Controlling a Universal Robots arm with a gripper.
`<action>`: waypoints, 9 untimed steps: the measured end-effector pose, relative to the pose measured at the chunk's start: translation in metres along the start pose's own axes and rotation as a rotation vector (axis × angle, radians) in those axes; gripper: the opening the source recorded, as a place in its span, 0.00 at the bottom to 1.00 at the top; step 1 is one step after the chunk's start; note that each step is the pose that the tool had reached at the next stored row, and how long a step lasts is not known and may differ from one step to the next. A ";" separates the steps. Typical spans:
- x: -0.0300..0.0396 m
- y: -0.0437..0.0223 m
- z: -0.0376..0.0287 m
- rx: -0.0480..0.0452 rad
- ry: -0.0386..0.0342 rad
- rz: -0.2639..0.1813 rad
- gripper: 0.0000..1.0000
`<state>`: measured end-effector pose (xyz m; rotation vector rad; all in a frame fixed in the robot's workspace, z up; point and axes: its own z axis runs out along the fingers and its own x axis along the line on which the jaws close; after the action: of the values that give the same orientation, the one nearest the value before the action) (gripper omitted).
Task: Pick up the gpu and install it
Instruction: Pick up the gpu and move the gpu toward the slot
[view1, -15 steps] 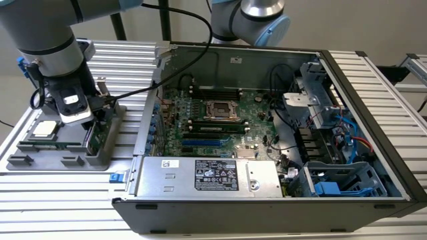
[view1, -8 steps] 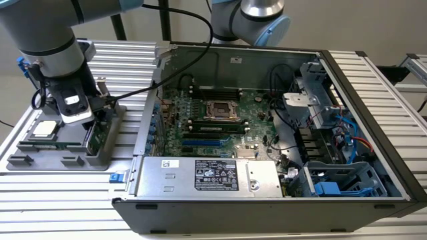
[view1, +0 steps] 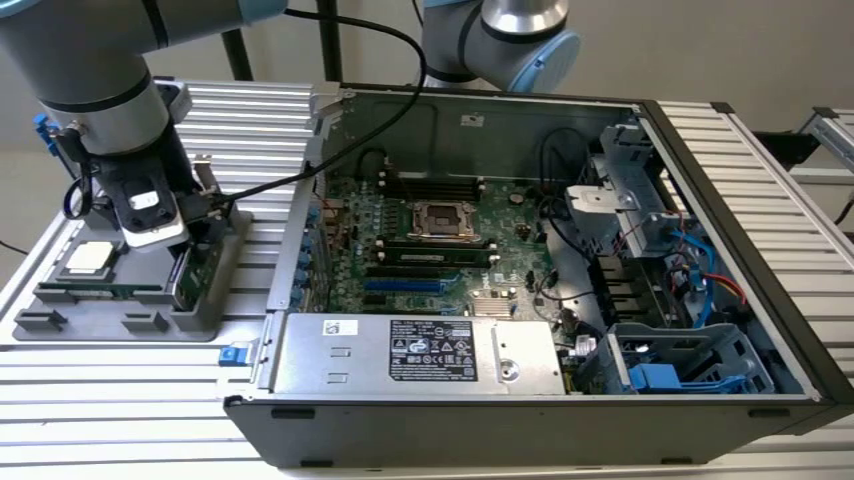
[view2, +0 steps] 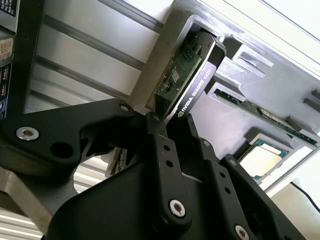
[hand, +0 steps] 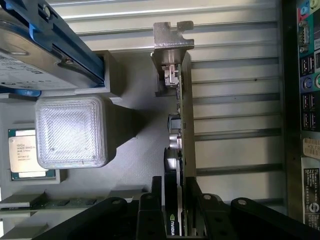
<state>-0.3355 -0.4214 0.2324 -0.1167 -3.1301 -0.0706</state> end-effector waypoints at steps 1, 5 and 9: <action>0.0000 0.0000 0.0000 0.0000 0.0000 0.000 1.00; 0.0000 0.0000 0.0001 0.0000 0.0000 0.000 1.00; 0.0000 0.0000 0.0001 0.0001 0.0001 0.000 0.00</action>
<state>-0.3355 -0.4214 0.2323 -0.1167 -3.1300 -0.0704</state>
